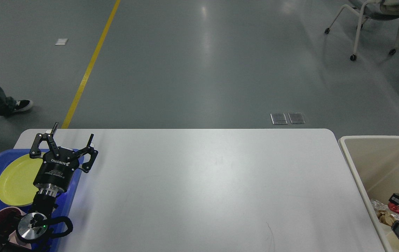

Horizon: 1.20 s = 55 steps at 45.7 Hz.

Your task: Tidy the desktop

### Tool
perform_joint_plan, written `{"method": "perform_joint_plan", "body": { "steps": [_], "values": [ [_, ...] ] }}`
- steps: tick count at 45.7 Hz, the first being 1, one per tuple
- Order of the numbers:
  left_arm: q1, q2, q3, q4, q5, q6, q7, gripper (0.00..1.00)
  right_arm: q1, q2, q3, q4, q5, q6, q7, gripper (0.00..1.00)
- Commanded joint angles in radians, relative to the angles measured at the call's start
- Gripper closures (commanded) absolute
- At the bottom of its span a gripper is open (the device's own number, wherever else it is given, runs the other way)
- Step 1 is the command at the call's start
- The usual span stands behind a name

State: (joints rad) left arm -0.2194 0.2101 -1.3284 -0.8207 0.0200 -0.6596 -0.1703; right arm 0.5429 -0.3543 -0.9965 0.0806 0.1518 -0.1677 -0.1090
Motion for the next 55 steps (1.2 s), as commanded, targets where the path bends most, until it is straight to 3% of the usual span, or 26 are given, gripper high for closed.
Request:
{"method": "perform_joint_plan", "body": {
  "steps": [1,25,32,36,39,50,55],
  "values": [
    [0.000,0.000,0.000,0.000,0.000,0.000,0.000,0.04,0.002,0.003,-0.002,0.001,0.000,-0.004,0.000,0.00],
    [0.000,0.000,0.000,0.000,0.000,0.000,0.000,0.04,0.040,-0.006,0.013,-0.004,0.009,0.007,0.012,0.00],
    [0.000,0.000,0.000,0.000,0.000,0.000,0.000,0.04,0.057,-0.008,0.071,-0.008,0.015,0.007,0.109,0.00],
    [0.000,0.000,0.000,0.000,0.000,0.000,0.000,0.04,0.098,-0.009,0.205,-0.008,0.015,0.007,0.184,0.00],
    [0.000,0.000,0.000,0.000,0.000,0.000,0.000,0.04,0.127,-0.028,0.343,-0.007,0.015,0.005,0.210,0.00],
    [0.000,0.000,0.000,0.000,0.000,0.000,0.000,0.03,0.285,-0.091,0.889,0.044,0.005,0.010,0.210,0.00],
    [0.000,0.000,0.000,0.000,0.000,0.000,0.000,0.04,0.336,-0.138,1.096,0.279,0.000,0.010,0.213,0.00]
  ]
}}
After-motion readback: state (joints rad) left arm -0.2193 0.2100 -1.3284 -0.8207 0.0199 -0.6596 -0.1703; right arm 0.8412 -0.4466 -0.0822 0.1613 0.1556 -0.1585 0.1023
